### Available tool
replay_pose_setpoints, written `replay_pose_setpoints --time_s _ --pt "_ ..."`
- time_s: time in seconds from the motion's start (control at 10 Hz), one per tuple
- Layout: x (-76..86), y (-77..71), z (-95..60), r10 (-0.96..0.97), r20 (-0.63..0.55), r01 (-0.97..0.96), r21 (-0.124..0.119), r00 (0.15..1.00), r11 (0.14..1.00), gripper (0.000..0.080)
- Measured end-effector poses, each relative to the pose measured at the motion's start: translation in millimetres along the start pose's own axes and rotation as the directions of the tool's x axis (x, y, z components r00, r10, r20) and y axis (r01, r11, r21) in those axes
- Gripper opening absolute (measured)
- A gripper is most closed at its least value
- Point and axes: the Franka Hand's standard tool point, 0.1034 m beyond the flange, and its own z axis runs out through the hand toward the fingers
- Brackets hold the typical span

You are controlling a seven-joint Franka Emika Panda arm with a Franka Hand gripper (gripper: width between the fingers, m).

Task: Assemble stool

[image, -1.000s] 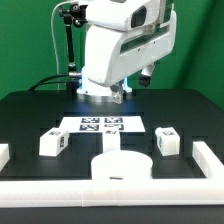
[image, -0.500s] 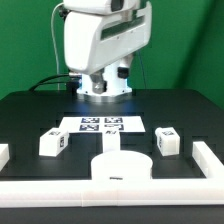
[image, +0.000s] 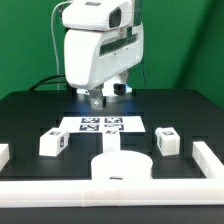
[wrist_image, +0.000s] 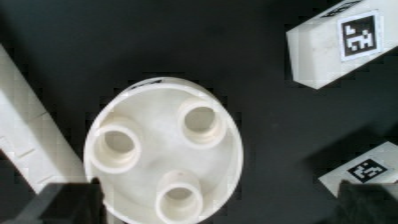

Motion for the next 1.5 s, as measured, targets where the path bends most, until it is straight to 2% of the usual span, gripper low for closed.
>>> replay_pose_setpoints --time_s 0.2,0.3,0.6,0.7,1.1,1.2,1.3,1.5 --pt "5.1 -0.9 4.6 0.024 -0.004 -0.024 -0.002 1.000 1.000 0.0650" --pt "17.4 -3.6 17.0 0.033 -0.008 -0.033 0.004 0.999 0.999 0.0650" --pt "45.7 12.4 31.4 0.027 -0.024 -0.027 0.002 0.999 1.000 0.0650" --pt "47.5 16.6 38.1 0.017 -0.035 -0.018 -0.011 0.999 1.000 0.0650" --pt "47.5 16.1 43.1 0.020 -0.038 -0.021 -0.012 0.999 1.000 0.0650" --pt "49.0 14.8 56.0 0.021 -0.054 -0.023 -0.030 0.998 0.999 0.0650" --pt "48.2 12.3 66.2 0.020 -0.058 -0.022 -0.033 0.998 0.999 0.0650" --pt "43.2 10.6 71.6 0.020 -0.061 -0.023 -0.037 0.998 0.999 0.0650"
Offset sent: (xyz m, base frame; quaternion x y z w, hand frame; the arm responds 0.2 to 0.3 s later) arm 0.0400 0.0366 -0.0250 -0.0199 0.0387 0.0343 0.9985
